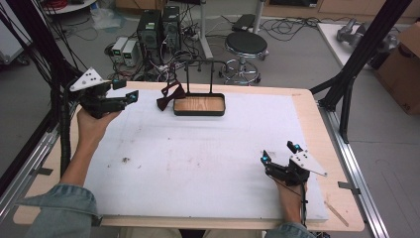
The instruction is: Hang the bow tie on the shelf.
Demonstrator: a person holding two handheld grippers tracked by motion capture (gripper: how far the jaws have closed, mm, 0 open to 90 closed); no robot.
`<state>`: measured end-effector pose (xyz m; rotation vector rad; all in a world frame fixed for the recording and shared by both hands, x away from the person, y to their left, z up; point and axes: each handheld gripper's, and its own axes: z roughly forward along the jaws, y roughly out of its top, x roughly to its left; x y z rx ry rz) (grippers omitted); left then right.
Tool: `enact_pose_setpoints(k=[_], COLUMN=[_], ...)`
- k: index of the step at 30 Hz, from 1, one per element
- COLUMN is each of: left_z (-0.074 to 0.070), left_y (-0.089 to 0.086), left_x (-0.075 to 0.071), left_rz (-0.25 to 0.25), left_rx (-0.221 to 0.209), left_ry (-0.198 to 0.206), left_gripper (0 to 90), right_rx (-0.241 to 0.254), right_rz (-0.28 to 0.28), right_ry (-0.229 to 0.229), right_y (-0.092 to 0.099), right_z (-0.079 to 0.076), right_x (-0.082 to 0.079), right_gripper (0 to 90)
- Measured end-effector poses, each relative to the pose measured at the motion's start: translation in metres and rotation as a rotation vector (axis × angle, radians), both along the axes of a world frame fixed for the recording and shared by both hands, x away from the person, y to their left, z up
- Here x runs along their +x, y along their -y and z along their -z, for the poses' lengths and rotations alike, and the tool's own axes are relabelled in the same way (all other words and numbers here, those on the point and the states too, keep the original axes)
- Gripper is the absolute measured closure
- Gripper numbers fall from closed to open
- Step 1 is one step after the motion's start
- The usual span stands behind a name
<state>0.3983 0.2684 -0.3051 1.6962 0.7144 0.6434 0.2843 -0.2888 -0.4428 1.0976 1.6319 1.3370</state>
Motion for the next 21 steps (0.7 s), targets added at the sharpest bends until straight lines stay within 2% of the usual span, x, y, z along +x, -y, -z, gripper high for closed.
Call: enact_pose_setpoints(k=[1,2,3,4,5,7,12,16,18,21], left_z=[0.0,0.005,0.005,0.01,0.01,0.015,0.03,0.039,0.048,0.056], left_y=[0.0,-0.003,-0.003,-0.007,-0.007,-0.011,-0.026,-0.032,-0.036,-0.04], left_x=[0.0,-0.009,-0.009,-0.017,-0.017,-0.026,-0.045,-0.054,-0.062,-0.071], left_rz=[0.0,-0.001,-0.001,-0.009,-0.009,-0.021,-0.05,-0.064,-0.086,-0.108], left_rx=[0.0,0.005,0.005,0.009,0.009,0.011,-0.018,-0.024,-0.021,-0.026], left_ry=[0.0,-0.003,-0.003,-0.007,-0.007,-0.009,-0.03,-0.045,-0.063,-0.067], left_gripper=[32.5,32.2,31.9,30.9,30.7,30.2,28.6,27.3,25.5,24.2], right_rx=[0.0,-0.001,-0.001,-0.005,-0.005,-0.004,-0.002,-0.003,-0.003,-0.004], right_rz=[0.0,0.001,0.001,0.002,0.002,0.004,0.005,0.006,0.006,0.006], right_ry=[0.0,-0.001,-0.001,0.002,0.002,0.0,-0.001,-0.001,-0.001,-0.001], right_y=[0.0,0.0,0.0,0.0,0.0,0.0,0.0,-0.001,-0.001,-0.001], right_z=[0.0,0.0,0.0,0.0,0.0,0.0,0.0,0.0,0.0,0.0], right_x=[0.0,0.0,0.0,0.0,0.0,0.0,0.0,0.0,0.0,0.0], right_gripper=[6.5,6.5,6.5,6.5,6.5,6.5,6.5,6.5,6.5,6.5])
